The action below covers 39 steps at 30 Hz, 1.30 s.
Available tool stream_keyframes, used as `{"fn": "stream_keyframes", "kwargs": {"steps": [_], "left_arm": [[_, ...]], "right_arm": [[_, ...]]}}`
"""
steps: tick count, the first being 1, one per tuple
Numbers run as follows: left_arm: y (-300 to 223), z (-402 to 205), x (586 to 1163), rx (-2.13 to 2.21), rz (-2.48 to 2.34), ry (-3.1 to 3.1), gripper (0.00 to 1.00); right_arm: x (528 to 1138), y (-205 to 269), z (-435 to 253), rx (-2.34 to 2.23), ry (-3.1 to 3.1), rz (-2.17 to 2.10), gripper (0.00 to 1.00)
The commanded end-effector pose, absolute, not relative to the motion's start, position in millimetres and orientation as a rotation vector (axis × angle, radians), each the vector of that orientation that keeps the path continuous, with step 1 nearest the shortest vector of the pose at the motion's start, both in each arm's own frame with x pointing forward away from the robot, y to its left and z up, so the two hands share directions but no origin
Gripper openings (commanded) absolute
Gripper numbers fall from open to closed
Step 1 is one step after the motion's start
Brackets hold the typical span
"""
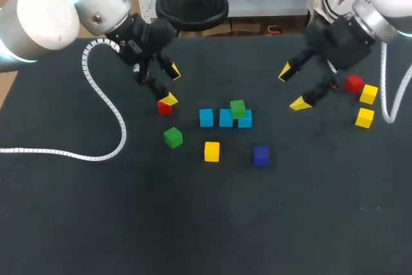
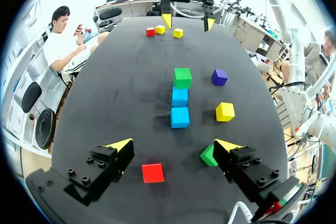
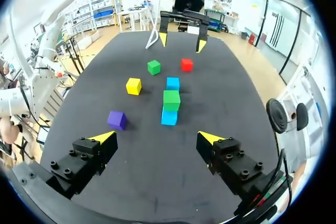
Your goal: Place the blue cubes, place green cubes on the blue cubes, place the yellow cubes on the green cubes, then place the red cubes on the yellow cubes, and place purple cube on the red cubes.
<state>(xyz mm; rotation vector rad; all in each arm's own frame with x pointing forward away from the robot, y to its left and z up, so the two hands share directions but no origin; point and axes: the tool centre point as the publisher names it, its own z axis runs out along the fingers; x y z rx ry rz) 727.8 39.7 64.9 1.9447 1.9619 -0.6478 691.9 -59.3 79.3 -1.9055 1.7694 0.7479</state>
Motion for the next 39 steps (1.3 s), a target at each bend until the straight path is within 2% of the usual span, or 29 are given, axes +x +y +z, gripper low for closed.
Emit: {"fn": "stream_keyframes", "kwargs": {"steps": [1, 14, 20, 29, 34, 39], "left_arm": [[39, 65, 729, 1.949, -0.648, 1.967, 1.0], [39, 65, 729, 1.949, -0.648, 1.967, 1.0], [87, 67, 708, 1.78, -0.468, 2.127, 1.0], [128, 66, 664, 1.479, -0.202, 2.425, 1.0], [118, 64, 640, 1.444, -0.043, 2.485, 1.0], [92, 54, 624, 1.624, -0.08, 2.432, 1.0]], "right_arm": [[700, -56, 75, -1.935, 1.767, 0.798, 1.0], [700, -56, 75, -1.935, 1.767, 0.798, 1.0], [700, -56, 75, -1.935, 1.767, 0.798, 1.0], [700, -56, 75, -1.935, 1.767, 0.798, 1.0], [700, -56, 75, -1.935, 1.767, 0.798, 1.0], [700, -56, 75, -1.935, 1.767, 0.798, 1.0]]}}
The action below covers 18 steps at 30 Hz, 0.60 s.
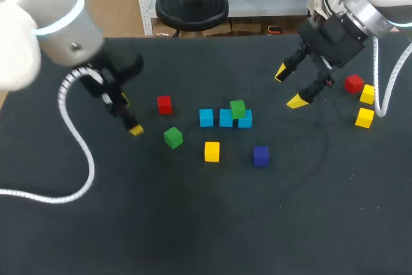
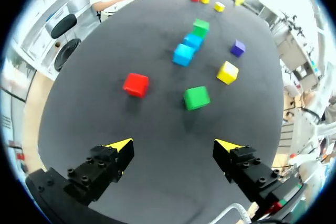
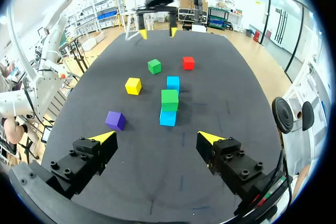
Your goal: Place the blue cubes, place green cubes on the blue cubes, place the yellow cubes on the green cubes, then place the red cubes on the yellow cubes, and place purple cube on the red cubes.
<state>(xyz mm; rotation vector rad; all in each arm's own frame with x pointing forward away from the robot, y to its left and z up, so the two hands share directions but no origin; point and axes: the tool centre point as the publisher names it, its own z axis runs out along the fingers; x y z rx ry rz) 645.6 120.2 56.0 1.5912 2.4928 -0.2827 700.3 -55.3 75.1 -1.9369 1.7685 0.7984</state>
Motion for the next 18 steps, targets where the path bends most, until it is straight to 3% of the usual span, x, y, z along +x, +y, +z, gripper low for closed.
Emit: {"fn": "stream_keyframes", "kwargs": {"steps": [1, 18], "left_arm": [[88.4, 51.2, 622.8, 1.658, -0.134, 2.41, 1.0], [84.4, 48.0, 624.6, 1.589, -0.197, 2.442, 1.0]], "right_arm": [[699.9, -55.7, 75.1, -1.935, 1.767, 0.798, 1.0], [699.9, -55.7, 75.1, -1.935, 1.767, 0.798, 1.0]]}}
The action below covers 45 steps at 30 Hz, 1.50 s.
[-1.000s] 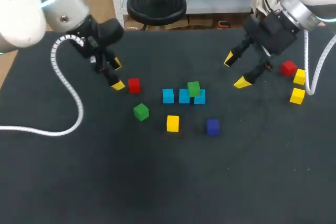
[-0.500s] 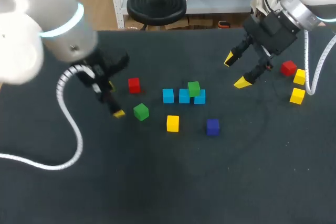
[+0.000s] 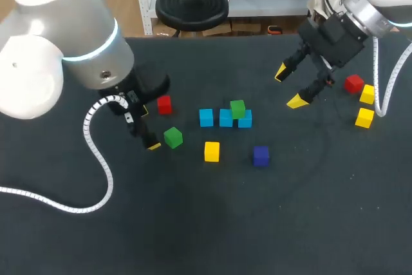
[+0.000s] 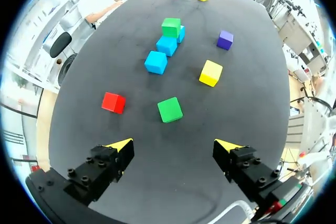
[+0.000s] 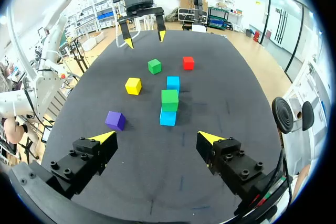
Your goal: Place the blue cubes, place green cubes on the blue cubes, place the yellow cubes on the green cubes, then place the red cubes on the yellow cubes, and place purple cube on the red cubes.
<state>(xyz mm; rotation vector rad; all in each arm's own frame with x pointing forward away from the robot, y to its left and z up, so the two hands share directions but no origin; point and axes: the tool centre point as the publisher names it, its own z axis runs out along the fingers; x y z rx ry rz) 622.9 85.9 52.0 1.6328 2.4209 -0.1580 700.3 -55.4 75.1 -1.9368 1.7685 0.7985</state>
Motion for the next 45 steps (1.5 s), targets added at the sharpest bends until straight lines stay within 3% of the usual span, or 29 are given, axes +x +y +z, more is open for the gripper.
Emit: {"fn": "stream_keyframes", "kwargs": {"steps": [1, 14, 28, 45], "left_arm": [[83, 46, 625, 1.563, -0.218, 2.461, 1.0], [77, 26, 611, 1.313, -0.304, 2.59, 1.0], [61, 5, 659, 1.277, -0.369, 2.531, 1.0], [59, -11, 662, 1.233, -0.398, 2.549, 1.0]], "right_arm": [[700, -56, 75, -1.935, 1.767, 0.798, 1.0], [700, -56, 75, -1.935, 1.767, 0.798, 1.0], [700, -56, 75, -1.935, 1.767, 0.798, 1.0], [700, -56, 75, -1.935, 1.767, 0.798, 1.0]]}}
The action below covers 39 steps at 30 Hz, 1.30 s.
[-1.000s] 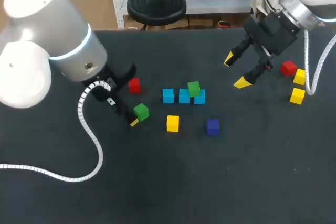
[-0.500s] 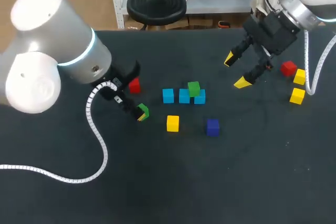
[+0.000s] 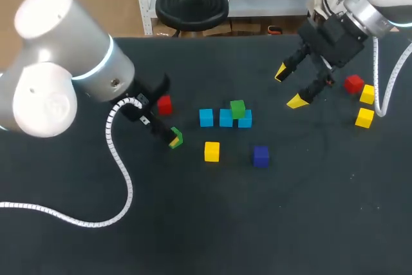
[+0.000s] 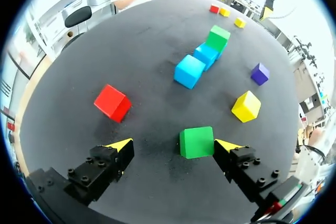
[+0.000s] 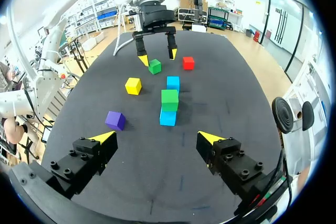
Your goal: Place the blue cubes, place green cubes on the blue cubes, place the yellow cubes on the green cubes, then place the red cubes on the yellow cubes, and place purple cube on the red cubes.
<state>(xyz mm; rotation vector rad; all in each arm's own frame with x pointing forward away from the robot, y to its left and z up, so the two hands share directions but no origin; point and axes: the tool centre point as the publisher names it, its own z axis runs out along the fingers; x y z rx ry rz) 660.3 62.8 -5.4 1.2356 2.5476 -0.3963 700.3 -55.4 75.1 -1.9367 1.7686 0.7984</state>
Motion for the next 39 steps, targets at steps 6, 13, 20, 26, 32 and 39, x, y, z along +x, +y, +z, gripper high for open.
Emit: {"fn": "stream_keyframes", "kwargs": {"steps": [6, 13, 20, 26, 32, 39], "left_arm": [[49, -15, 663, 1.255, -0.418, 2.527, 1.0], [48, -20, 668, 1.262, -0.424, 2.527, 1.0], [52, -18, 669, 1.266, -0.414, 2.512, 0.0], [54, -15, 669, 1.297, -0.407, 2.478, 0.0], [48, 1, 670, 1.519, -0.522, 2.277, 0.0], [41, 7, 668, 1.8, -0.54, 2.081, 0.0]], "right_arm": [[700, -56, 75, -1.935, 1.767, 0.798, 1.0], [700, -56, 75, -1.935, 1.767, 0.798, 1.0], [700, -56, 75, -1.935, 1.767, 0.798, 1.0], [700, -56, 75, -1.935, 1.767, 0.798, 1.0], [700, -56, 75, -1.935, 1.767, 0.798, 1.0], [700, -56, 75, -1.935, 1.767, 0.798, 1.0]]}}
